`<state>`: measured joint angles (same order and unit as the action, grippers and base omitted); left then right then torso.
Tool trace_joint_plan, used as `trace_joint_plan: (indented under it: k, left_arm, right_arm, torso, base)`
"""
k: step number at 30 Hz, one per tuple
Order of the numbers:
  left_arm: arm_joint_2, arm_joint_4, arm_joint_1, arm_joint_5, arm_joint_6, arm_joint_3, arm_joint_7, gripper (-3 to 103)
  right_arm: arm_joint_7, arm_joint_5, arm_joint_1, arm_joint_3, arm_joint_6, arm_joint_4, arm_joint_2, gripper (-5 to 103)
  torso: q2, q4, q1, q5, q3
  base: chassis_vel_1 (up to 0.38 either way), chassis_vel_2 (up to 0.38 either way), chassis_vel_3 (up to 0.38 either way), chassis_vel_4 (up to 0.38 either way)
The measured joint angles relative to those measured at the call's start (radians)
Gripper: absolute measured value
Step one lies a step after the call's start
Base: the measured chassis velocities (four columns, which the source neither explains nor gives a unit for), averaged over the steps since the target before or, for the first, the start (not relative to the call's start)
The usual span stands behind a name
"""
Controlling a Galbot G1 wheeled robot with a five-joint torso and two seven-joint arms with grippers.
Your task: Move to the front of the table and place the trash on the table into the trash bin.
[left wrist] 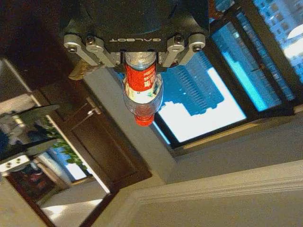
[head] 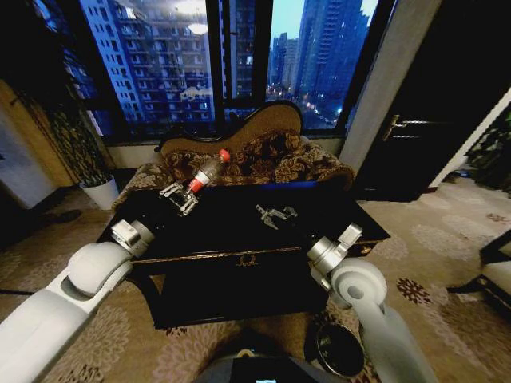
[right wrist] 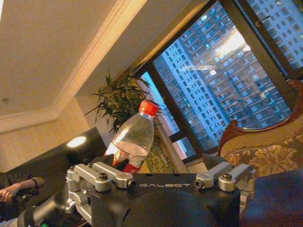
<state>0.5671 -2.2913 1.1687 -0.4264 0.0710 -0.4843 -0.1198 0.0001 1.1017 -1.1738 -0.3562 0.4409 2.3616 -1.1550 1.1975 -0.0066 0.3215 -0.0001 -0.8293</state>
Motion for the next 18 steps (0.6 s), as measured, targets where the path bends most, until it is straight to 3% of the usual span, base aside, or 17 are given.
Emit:
trace_joint_plan:
  k: [10,18]
  left_arm:
    - [-0.047,-0.008,-0.042,0.019,-0.022,0.072,0.001,30]
    - [-0.045,0.071,-0.197,0.037,-0.105,0.203,-0.016,30]
  right_arm:
    - [0.000,0.010,0.038,0.011,0.001,-0.024,0.002,100]
    - [0.000,0.010,0.034,0.008,0.000,-0.024,0.003,100]
  torso:
    - [0.000,0.0000,0.000,0.0000,0.000]
    - [0.000,-0.0001,0.000,0.0000,0.000]
  base:
    - [0.000,0.000,0.000,0.000]
    - [0.000,0.000,0.000,0.000]
